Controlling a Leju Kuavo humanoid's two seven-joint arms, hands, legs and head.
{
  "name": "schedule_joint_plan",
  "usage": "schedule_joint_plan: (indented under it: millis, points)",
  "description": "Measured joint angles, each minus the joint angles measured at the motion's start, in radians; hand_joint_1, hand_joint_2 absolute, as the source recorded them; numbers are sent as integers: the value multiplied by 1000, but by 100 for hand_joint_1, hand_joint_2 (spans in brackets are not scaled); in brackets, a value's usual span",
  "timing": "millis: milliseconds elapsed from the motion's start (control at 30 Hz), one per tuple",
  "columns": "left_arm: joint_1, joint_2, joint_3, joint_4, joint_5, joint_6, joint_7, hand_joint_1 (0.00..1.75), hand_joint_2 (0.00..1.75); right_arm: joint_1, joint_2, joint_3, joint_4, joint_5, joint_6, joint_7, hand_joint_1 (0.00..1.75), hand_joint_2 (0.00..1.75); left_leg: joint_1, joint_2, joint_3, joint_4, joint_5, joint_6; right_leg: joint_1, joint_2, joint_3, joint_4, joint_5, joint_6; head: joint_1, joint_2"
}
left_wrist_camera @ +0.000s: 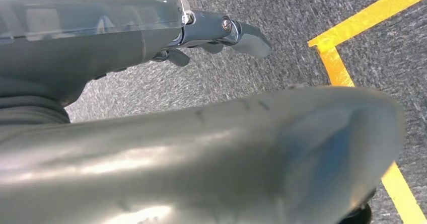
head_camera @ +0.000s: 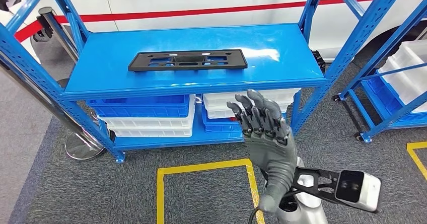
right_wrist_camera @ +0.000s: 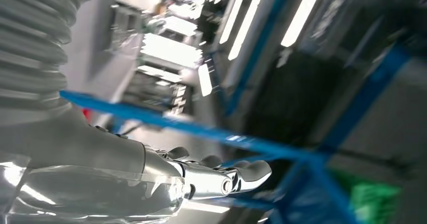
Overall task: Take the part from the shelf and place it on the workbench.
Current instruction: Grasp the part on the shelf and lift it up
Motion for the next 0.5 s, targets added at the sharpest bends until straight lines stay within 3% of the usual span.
schedule_joint_plan:
  millis: [200, 333, 400, 467, 500]
  points:
    - [-1, -3, 28, 6, -41, 8, 1, 0, 0, -2, 0, 79, -87, -15, -53, -26, 0, 0, -4, 0, -5, 7, -2, 9, -4, 0, -1, -3, 4, 8, 0, 0]
    - [-2, -6, 34, 7, -43, 9, 4, 0, 0, -1, -1, 99, -104, -18, -52, -26, 0, 0, 1, 2, -3, -8, 10, 28, -5, -1, -6, 5, -1, 20, 1, 0]
    - [-2, -8, 35, 7, -42, 11, 4, 0, 0, -1, -1, 103, -107, -22, -48, -26, 0, 0, 4, 5, 0, -19, 18, 37, -1, -2, -48, 89, -47, 17, 2, 0]
    - [-1, -10, 39, 7, -40, 13, 4, 0, 0, 1, -2, 107, -106, -26, -42, -26, 0, 0, -1, 5, -1, -20, 18, 41, 4, -2, -120, 219, -98, 12, 1, 0]
    - [0, -11, 41, 8, -39, 15, 4, 0, 0, 1, -2, 108, -105, -28, -39, -26, 0, 0, -3, 5, -1, -19, 16, 42, 5, -2, -145, 258, -101, 9, 1, 0]
